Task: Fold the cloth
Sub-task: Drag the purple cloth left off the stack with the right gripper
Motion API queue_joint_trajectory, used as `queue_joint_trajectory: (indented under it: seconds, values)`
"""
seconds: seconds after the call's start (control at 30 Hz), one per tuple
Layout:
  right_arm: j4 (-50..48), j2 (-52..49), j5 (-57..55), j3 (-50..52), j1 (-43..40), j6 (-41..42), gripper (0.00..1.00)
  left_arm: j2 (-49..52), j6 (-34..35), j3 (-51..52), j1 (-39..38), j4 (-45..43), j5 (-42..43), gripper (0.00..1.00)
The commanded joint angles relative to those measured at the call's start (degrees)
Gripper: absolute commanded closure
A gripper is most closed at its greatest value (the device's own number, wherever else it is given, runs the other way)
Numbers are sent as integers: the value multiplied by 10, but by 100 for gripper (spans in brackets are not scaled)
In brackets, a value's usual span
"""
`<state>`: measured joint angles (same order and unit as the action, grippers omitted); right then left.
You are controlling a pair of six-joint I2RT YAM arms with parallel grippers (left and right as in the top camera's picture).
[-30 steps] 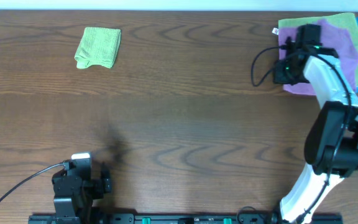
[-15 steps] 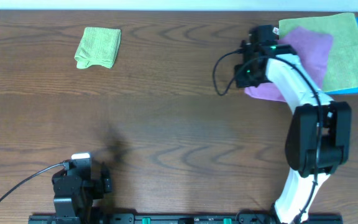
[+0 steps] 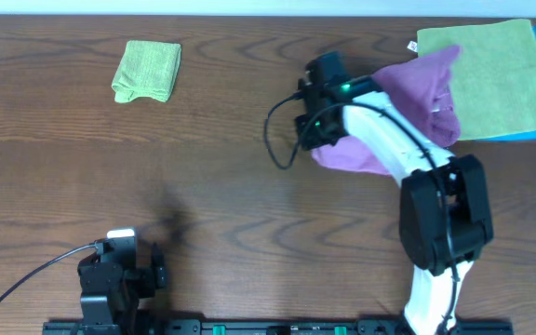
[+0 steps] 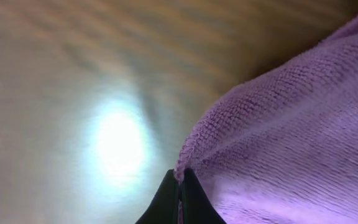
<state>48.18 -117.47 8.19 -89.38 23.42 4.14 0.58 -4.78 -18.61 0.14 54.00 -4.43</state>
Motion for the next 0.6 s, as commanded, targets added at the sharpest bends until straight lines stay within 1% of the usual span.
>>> queue_joint_trajectory:
  seconds: [0.0, 0.3, 0.53, 0.57]
  values:
    - [1, 8, 33, 2, 36, 17, 98, -4, -14, 6, -3, 31, 5, 5]
    - [3, 8, 43, 2, 134, 27, 99, -4, -14, 6, -3, 31, 5, 4]
    - [2, 8, 43, 2, 198, 27, 98, -4, -14, 6, -3, 31, 5, 5]
    - [2, 8, 43, 2, 206, 27, 97, -4, -14, 6, -3, 31, 5, 5]
